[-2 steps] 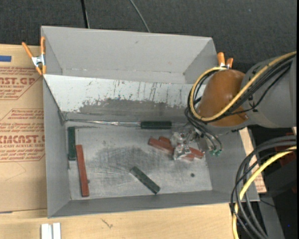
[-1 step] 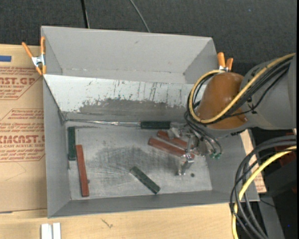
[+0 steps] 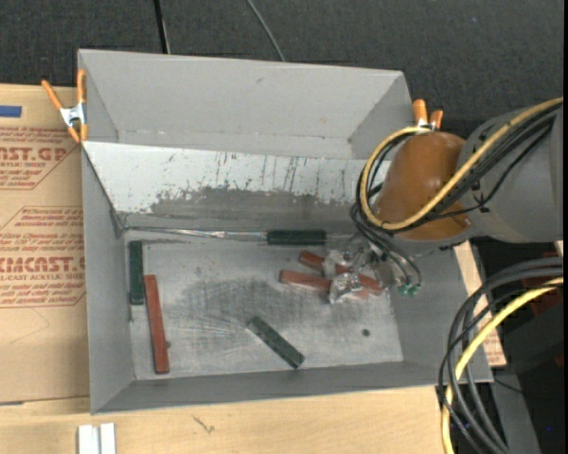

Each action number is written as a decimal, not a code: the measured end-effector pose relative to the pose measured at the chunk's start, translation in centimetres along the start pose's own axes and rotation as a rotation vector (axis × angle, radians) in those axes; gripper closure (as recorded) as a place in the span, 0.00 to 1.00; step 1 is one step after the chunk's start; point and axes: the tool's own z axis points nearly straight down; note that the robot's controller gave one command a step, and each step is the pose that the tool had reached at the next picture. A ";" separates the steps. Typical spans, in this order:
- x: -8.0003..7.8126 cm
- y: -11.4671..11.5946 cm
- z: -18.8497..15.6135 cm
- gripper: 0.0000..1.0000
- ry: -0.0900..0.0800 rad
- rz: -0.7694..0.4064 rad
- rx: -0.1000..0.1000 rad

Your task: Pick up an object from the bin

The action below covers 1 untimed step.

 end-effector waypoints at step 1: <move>0.0 0.0 0.0 1.00 0.000 0.000 0.000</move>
Offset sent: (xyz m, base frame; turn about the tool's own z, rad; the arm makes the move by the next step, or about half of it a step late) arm 0.0074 -0.0315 0.2117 -0.5469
